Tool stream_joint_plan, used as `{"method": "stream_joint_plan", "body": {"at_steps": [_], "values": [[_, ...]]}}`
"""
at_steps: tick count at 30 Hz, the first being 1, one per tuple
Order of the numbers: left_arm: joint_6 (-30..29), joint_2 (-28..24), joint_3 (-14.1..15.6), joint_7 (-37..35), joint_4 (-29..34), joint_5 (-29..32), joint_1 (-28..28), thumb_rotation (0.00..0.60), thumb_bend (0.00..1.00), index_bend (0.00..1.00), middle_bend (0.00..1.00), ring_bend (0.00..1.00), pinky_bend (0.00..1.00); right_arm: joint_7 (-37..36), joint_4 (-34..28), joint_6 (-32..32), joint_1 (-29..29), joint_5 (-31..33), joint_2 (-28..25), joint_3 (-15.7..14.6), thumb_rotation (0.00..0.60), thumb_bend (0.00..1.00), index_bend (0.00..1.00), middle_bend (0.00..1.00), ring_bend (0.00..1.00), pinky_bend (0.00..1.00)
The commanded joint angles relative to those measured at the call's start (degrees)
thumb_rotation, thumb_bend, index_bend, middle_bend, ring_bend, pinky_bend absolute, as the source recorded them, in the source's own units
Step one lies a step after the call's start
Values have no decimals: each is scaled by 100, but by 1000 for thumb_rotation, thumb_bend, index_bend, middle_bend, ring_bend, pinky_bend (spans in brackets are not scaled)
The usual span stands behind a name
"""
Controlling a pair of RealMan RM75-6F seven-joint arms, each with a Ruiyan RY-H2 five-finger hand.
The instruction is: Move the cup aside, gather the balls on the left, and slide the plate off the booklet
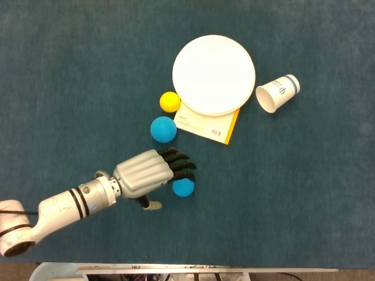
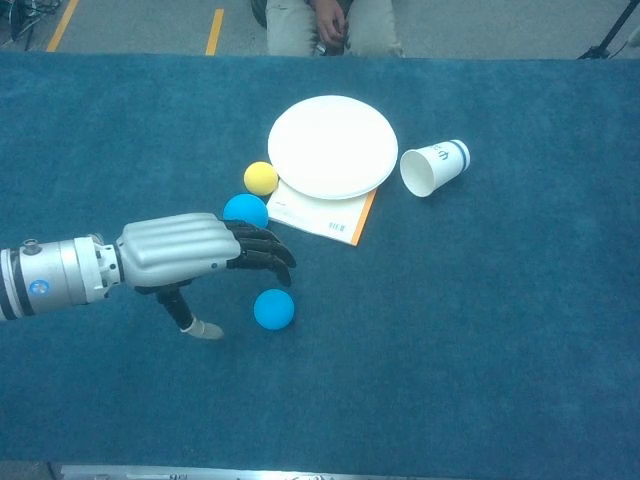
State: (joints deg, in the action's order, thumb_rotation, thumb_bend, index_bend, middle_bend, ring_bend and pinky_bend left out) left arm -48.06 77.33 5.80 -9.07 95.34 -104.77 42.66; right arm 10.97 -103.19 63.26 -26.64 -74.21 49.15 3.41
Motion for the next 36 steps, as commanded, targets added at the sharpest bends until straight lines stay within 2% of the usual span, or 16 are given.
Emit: {"method": "stream_joint_plan", "body": {"at_steps": [1,13,18,28,36], "values": [[107,138,1,148,-54,165,24,600,184,205,139,102,140,37,-1,67,51,-92,21,-7,600,171,280,383,363,590],[122,647,67,397,-147,541,-18,600,184,211,148,104,175,15,40,538,486,-244,159,-79,600,171,280,383,363,590],[68,865,48,379,-305,639,-15,600,184,246,185,154,243,-125,100,593,631,-239,162,-106,600,172,280,383,363,590],[-131,1171,72,387,-640,735,-74,600,184,275,208,186,295,-302,135,603,767,-249,94,-77,600,171,280,383,363,590],[-384,1413,180,215,-1001,649,-158,600,211,352,275,287,408,-339,67,576,823,-260,27,-51,600,171,280,383,363,590]]}}
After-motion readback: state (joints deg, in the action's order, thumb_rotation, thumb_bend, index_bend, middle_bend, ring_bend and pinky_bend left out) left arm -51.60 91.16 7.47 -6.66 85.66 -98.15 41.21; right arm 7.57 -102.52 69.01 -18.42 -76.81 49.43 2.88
